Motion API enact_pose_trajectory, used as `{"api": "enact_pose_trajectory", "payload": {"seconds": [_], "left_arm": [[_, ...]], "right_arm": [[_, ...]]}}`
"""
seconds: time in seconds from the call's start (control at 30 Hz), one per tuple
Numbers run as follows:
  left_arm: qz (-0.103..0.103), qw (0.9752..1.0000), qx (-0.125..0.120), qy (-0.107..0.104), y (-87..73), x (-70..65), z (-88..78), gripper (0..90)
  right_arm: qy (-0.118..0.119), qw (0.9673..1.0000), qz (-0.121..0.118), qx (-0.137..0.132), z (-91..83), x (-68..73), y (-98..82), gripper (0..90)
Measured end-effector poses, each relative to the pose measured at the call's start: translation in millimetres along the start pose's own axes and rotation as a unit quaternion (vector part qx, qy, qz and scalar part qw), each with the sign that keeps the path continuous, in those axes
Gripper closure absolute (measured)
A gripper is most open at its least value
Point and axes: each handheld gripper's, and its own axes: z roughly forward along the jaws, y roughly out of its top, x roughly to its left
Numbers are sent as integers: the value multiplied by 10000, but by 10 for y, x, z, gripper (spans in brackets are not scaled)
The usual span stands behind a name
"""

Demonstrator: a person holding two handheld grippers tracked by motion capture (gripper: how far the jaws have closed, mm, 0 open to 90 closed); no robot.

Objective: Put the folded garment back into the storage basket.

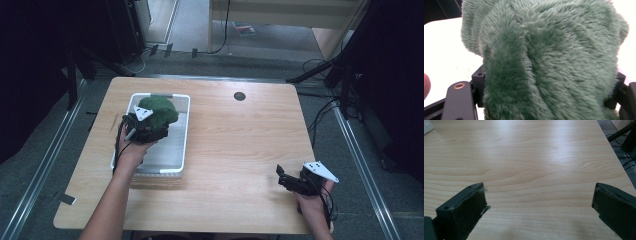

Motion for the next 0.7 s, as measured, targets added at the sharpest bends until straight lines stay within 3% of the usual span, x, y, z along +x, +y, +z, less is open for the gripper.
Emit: {"api": "enact_pose_trajectory", "payload": {"seconds": [0.17,0.27,0.5,0.7], "left_arm": [[149,9991,384,22,-48,30,107,211],[127,9985,524,-49,-62,47,149,210],[239,9948,990,-19,-103,38,277,202],[168,9921,1234,-155,-122,28,315,183]], "right_arm": [[-3,10000,10,1,-3,0,-1,0],[-3,10000,0,0,-1,0,0,0],[-3,10000,2,1,0,0,0,0],[8,10000,-13,-4,1,-2,0,0]]}}
